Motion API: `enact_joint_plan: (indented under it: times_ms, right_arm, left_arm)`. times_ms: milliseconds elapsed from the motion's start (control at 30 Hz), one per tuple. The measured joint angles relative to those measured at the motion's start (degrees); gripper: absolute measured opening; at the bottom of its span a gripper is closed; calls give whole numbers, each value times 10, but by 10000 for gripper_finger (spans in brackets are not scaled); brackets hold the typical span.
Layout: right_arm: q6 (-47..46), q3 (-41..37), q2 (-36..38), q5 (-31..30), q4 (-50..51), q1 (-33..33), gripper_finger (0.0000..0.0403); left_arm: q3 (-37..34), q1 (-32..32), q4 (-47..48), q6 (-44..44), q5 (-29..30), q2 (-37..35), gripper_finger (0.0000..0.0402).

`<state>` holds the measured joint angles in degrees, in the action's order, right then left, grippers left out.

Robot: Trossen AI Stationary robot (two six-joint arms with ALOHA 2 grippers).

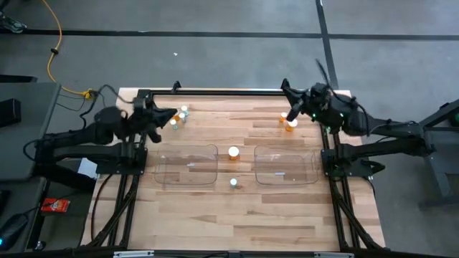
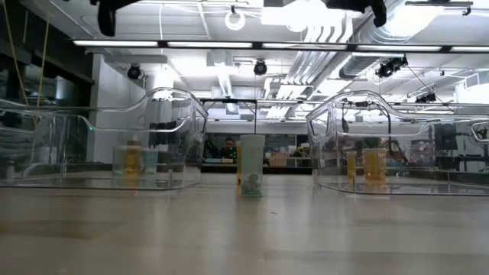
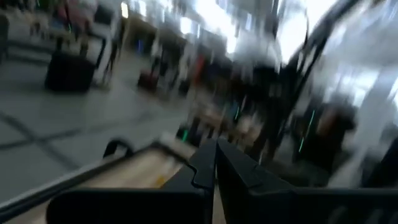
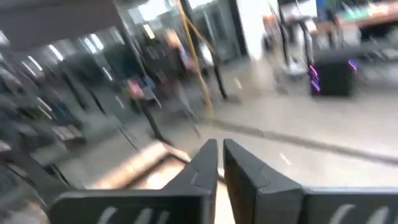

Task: Pick and place medicine bottles into bin by pill shape (circle, oval)
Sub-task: Put the top right orange capsule bottle into the right transparent bin

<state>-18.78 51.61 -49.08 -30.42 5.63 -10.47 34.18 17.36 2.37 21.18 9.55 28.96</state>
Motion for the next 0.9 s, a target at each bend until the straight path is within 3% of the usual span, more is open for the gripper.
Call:
enact_joint_plan:
  times_ms: [100, 233, 367, 500, 667, 900]
  right_arm:
    - [-40, 59, -24, 22, 175, -41, 73]
    - [-125, 88, -53, 41, 350, -93, 161]
    - [-199, 68, -82, 89, 429, -123, 253]
    - [-222, 40, -118, 106, 447, -142, 320]
    - [-238, 37, -178, 115, 477, -168, 359]
    - [-224, 37, -264, 126, 499, -197, 361]
  left_arm:
    - [52, 36, 62, -22, -71, 49, 3]
    - [74, 70, 62, -39, -154, 90, 3]
    - [74, 85, 56, -33, -174, 108, 3]
    - [74, 86, 52, -21, -175, 116, 3]
    - [74, 86, 53, -18, -175, 117, 3]
    - [74, 86, 53, -17, -175, 117, 3]
